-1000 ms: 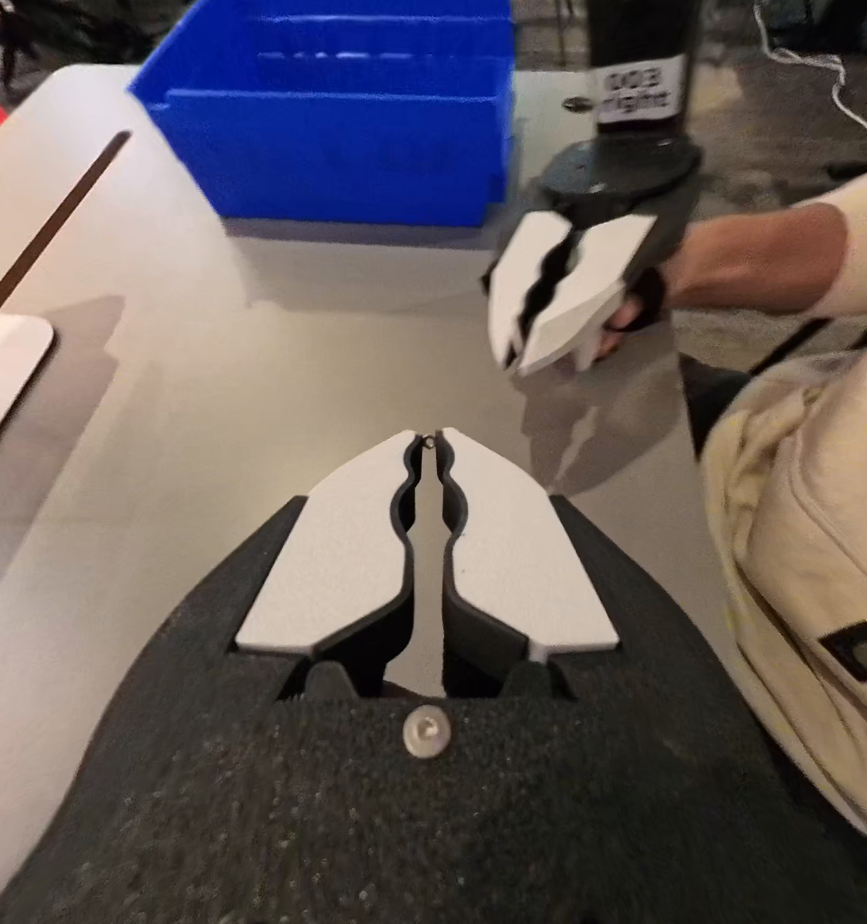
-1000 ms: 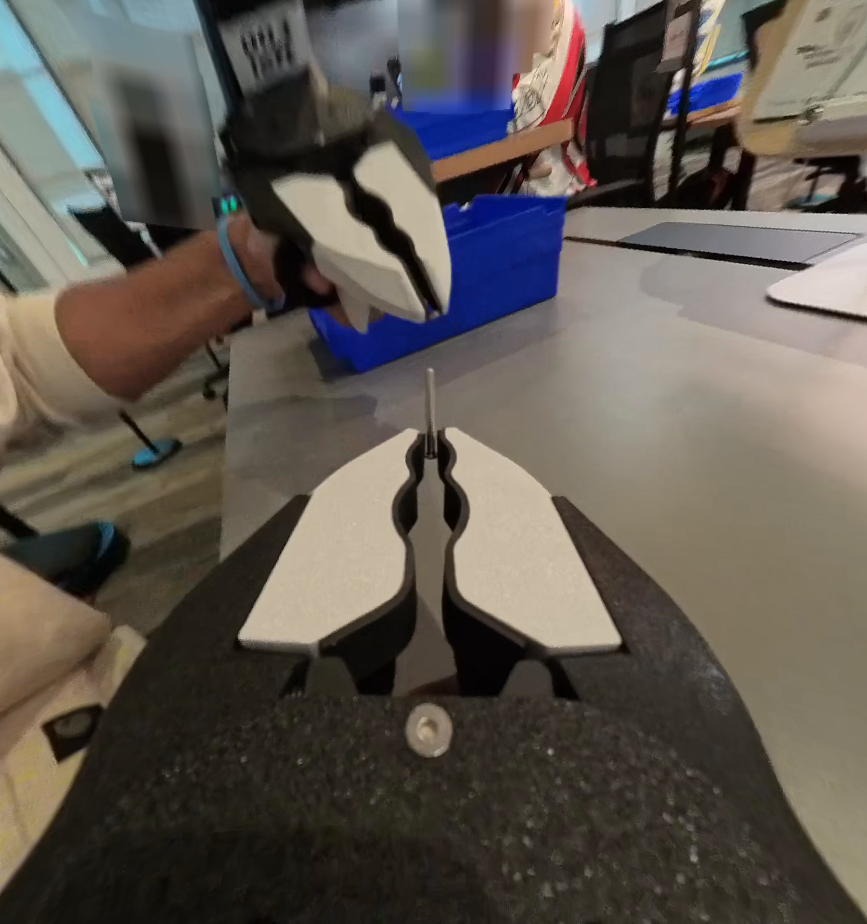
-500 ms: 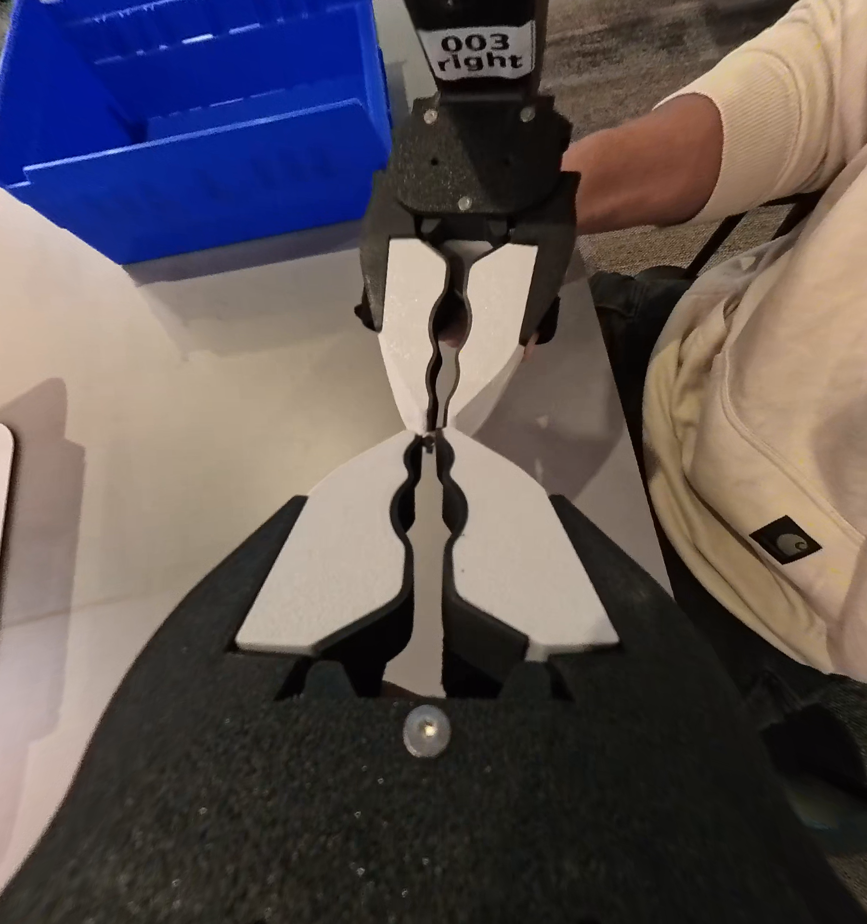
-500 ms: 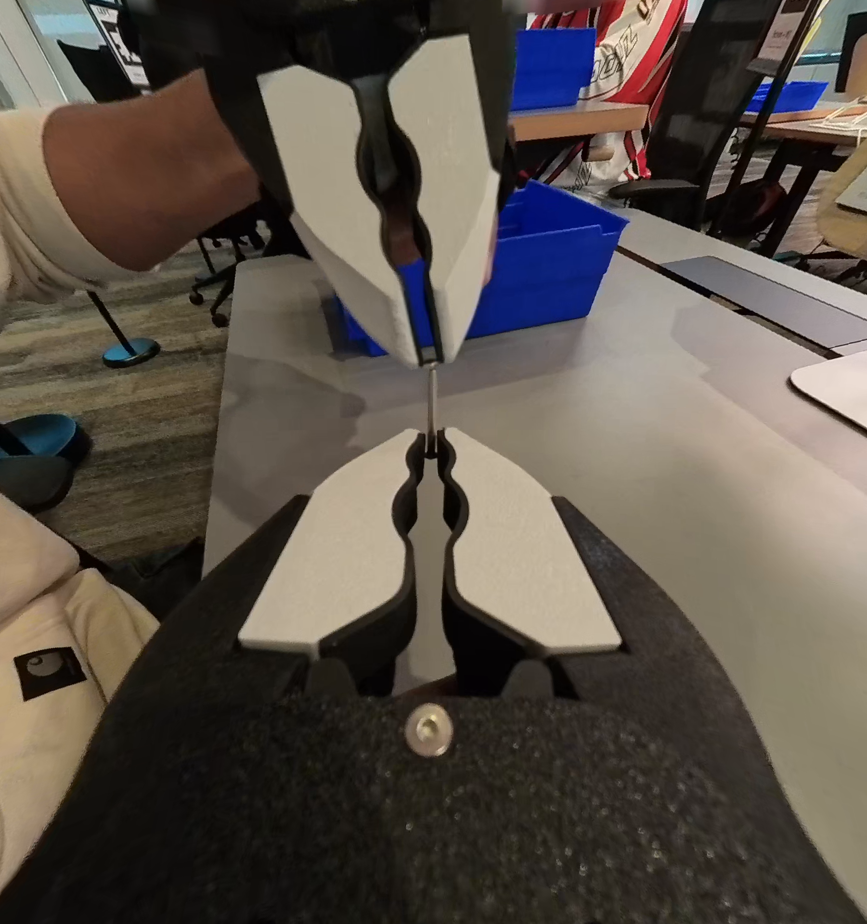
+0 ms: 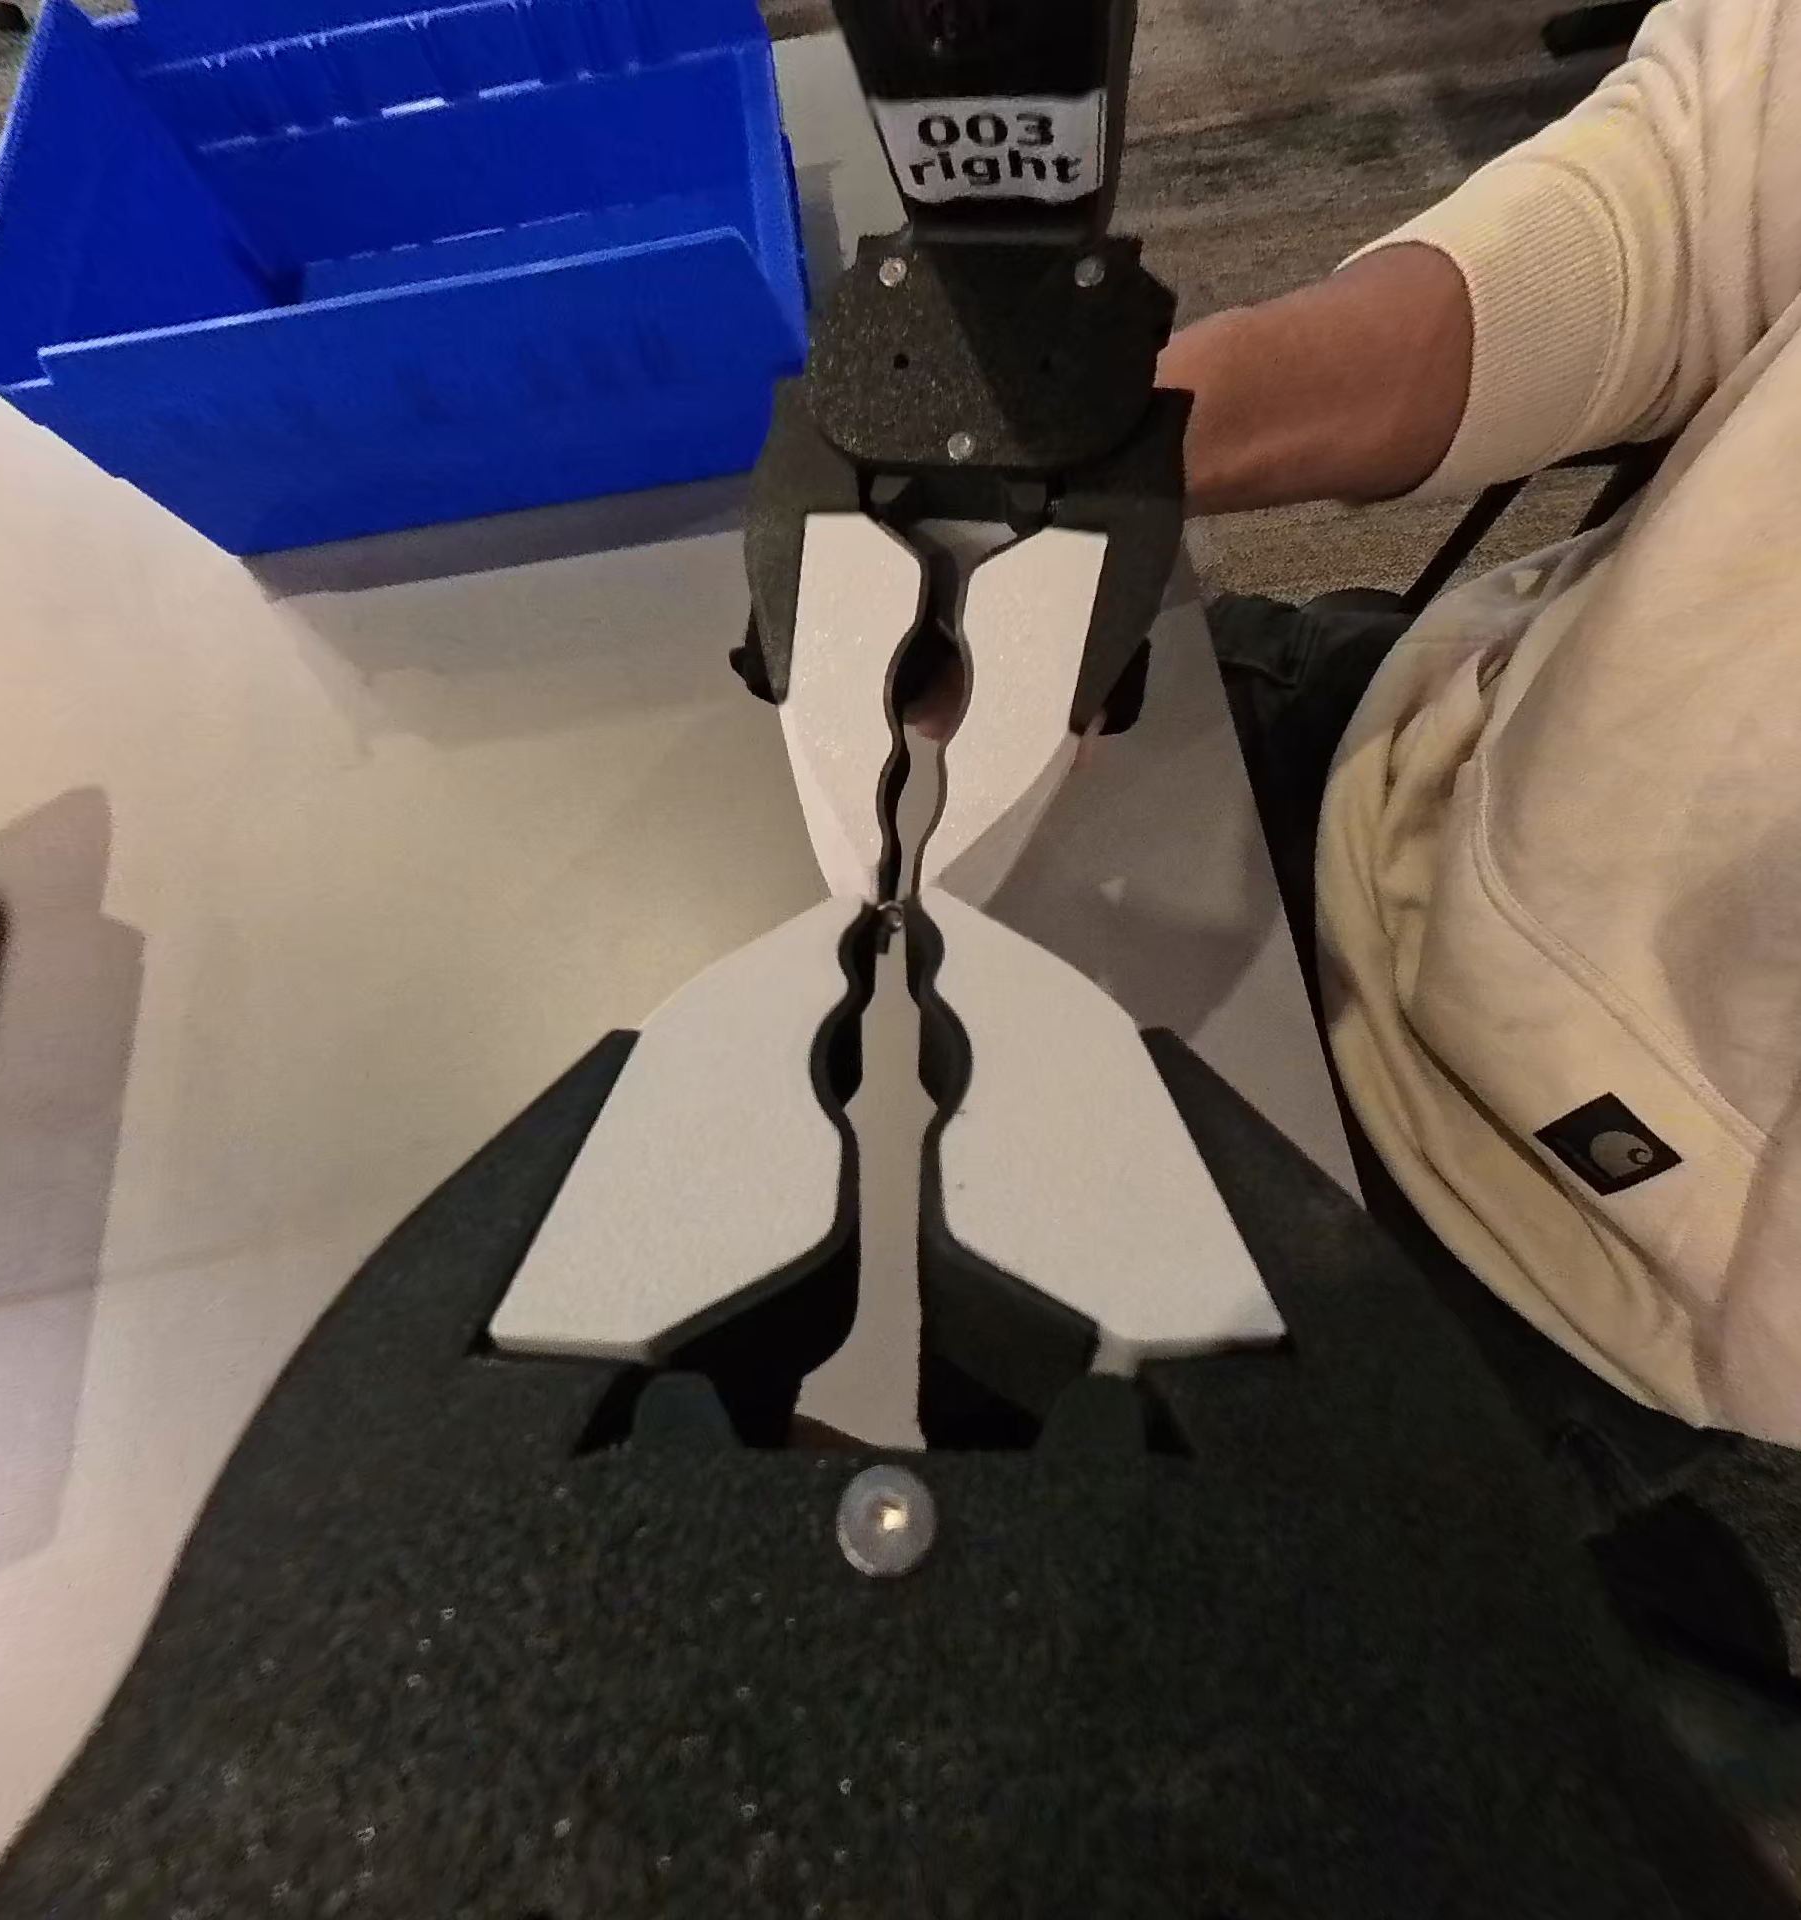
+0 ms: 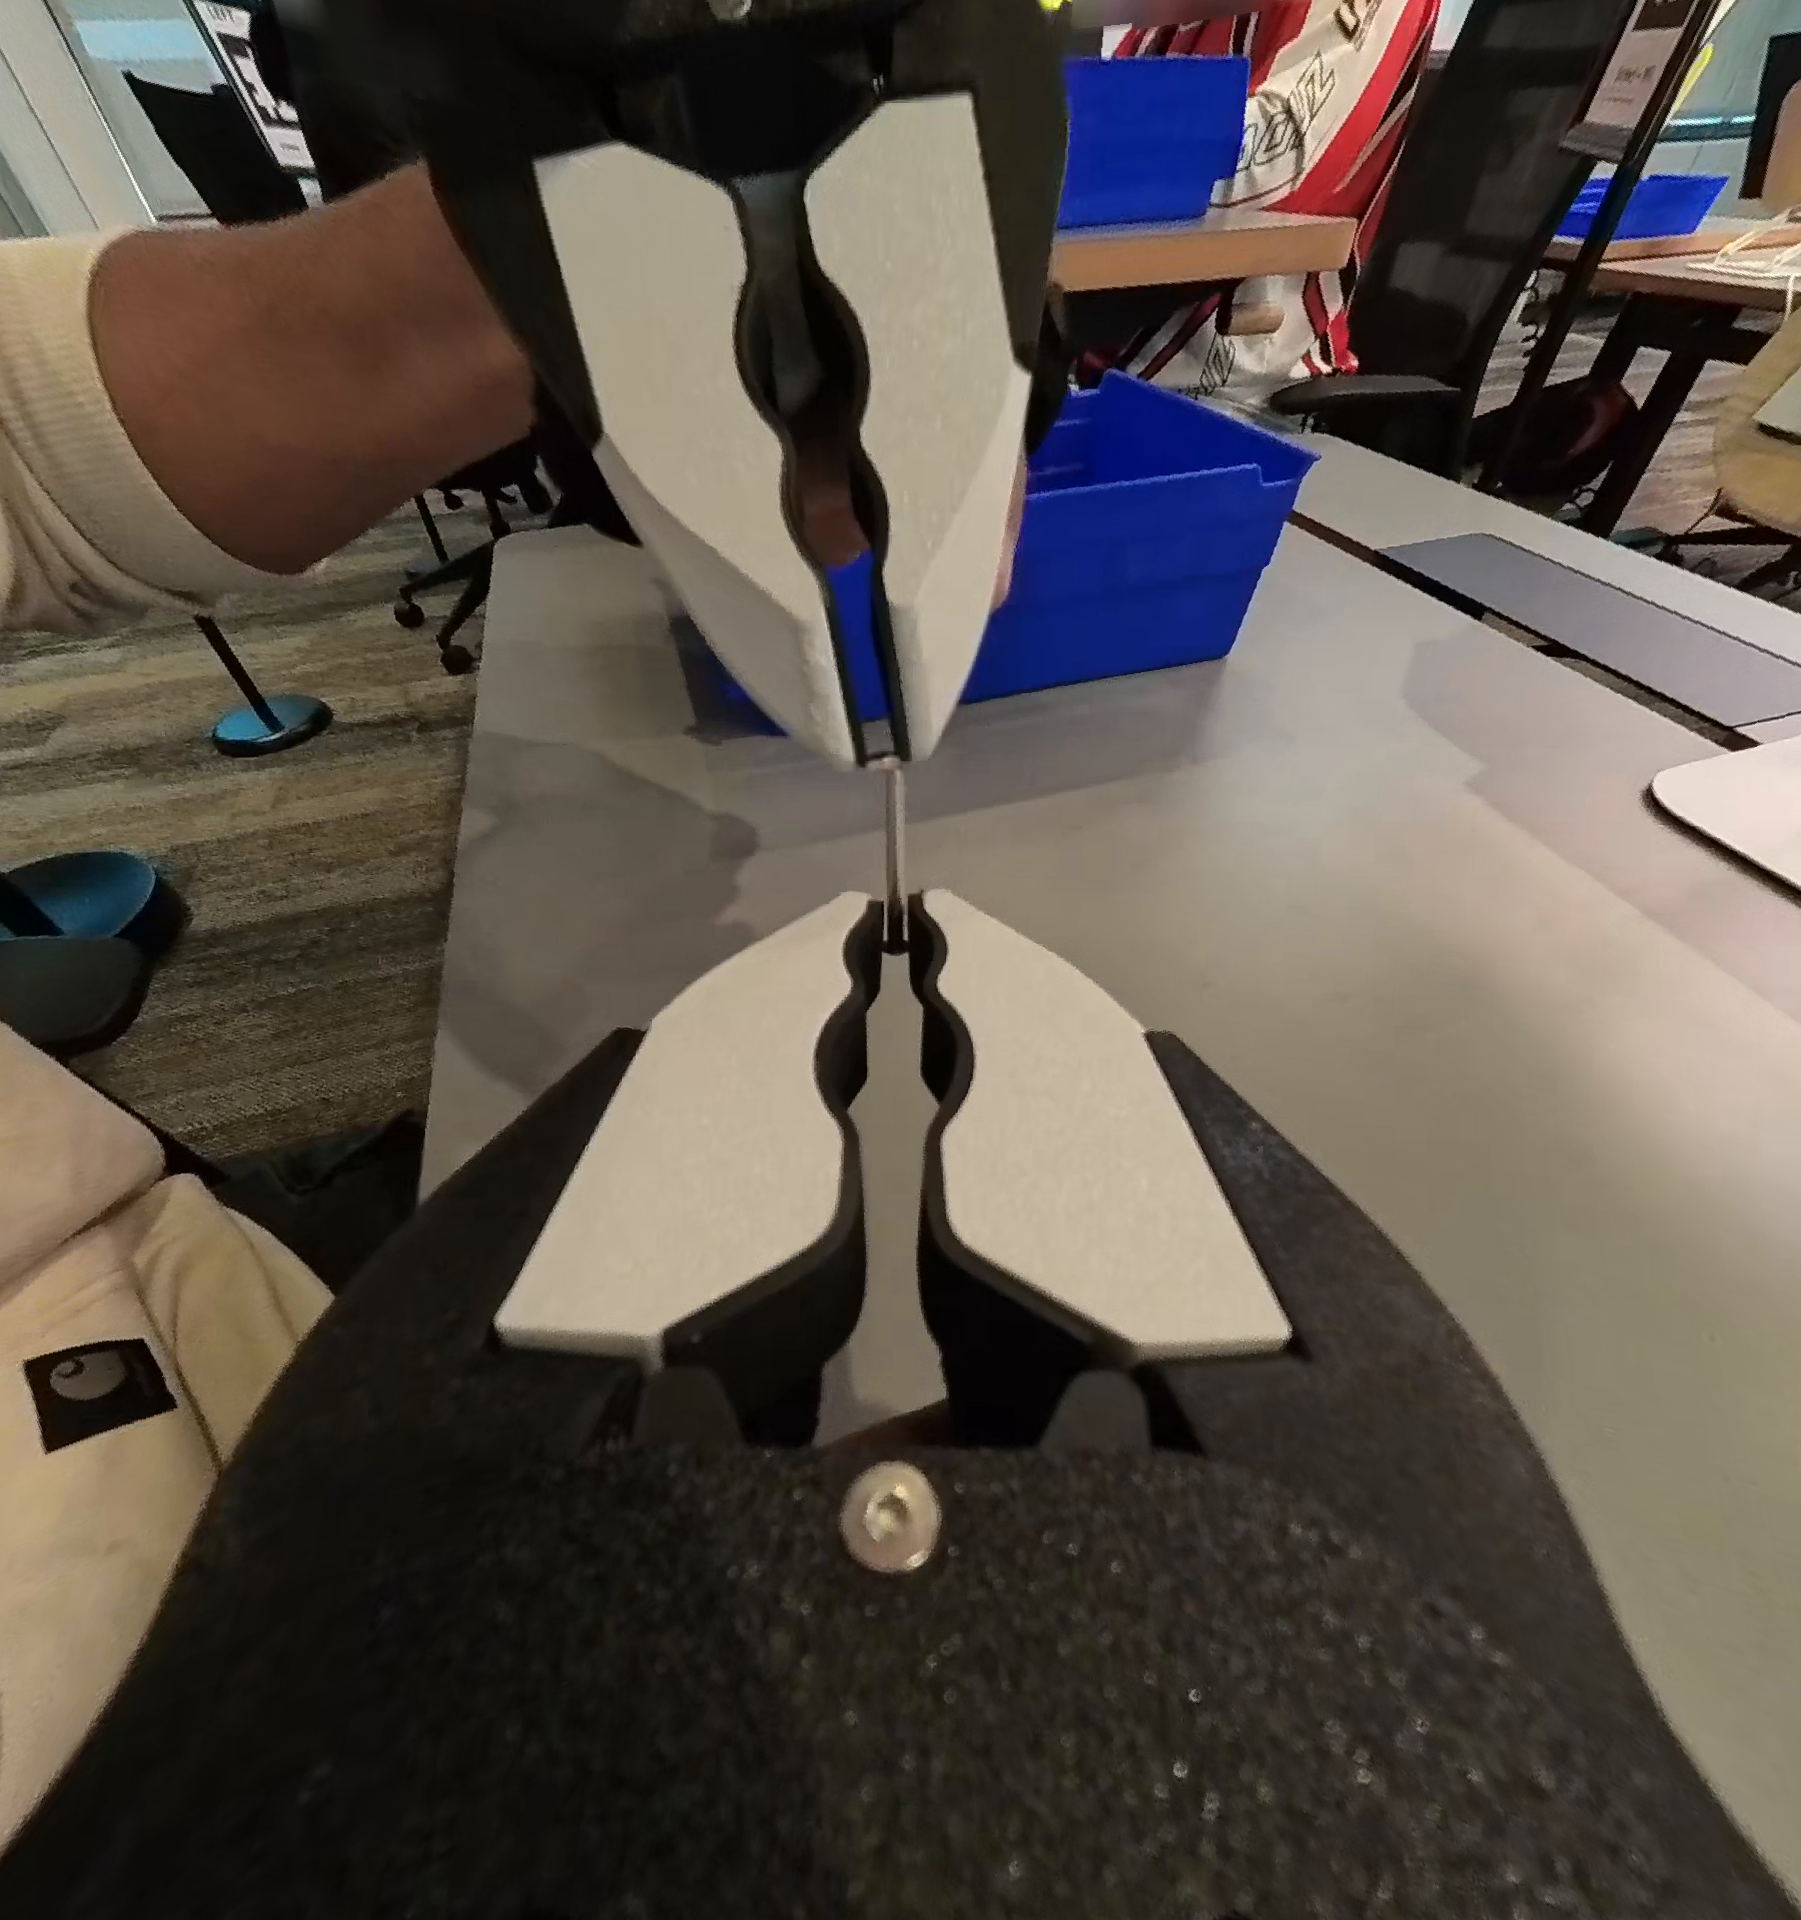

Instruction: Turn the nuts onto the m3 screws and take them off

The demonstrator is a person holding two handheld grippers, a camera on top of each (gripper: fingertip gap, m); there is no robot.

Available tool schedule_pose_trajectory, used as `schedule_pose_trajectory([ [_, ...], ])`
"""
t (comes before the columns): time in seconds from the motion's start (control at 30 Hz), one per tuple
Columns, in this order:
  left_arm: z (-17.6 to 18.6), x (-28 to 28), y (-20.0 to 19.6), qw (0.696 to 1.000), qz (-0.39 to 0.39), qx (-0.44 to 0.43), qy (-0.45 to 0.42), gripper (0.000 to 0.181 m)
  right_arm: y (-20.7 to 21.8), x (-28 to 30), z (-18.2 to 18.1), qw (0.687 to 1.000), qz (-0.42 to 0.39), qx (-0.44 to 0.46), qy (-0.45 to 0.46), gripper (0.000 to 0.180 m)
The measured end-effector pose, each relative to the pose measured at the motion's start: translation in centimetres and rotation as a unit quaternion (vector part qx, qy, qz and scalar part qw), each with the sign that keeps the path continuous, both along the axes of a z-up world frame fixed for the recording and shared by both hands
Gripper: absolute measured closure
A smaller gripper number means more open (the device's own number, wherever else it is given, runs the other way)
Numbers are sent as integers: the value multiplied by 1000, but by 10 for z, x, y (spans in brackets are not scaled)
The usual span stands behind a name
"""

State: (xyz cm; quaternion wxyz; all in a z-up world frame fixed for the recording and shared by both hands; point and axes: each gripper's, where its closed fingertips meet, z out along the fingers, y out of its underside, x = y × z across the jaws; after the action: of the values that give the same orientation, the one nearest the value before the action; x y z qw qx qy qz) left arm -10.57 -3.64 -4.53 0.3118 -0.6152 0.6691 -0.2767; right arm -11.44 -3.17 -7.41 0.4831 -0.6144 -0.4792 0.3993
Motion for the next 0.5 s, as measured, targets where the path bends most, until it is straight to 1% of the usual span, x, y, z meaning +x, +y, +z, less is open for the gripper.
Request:
schedule_pose_trajectory([
  [0.2, -5, -1, 1, 1000, 0, 1, 10, 176, 0, 0, -4, 1000, -1, 12, -14, 175],
  [0.4, -3, -1, 3, 1000, -3, -3, 7, 176, 4, 5, 3, 996, -40, 75, -10, 176],
  [0.43, -3, -2, 3, 1000, -5, -1, 9, 176, 3, 5, 4, 996, -41, 78, -5, 176],
  [0.5, -2, -2, 1, 1000, -15, -1, 11, 176, 0, 4, 5, 998, -26, 51, 11, 177],
])
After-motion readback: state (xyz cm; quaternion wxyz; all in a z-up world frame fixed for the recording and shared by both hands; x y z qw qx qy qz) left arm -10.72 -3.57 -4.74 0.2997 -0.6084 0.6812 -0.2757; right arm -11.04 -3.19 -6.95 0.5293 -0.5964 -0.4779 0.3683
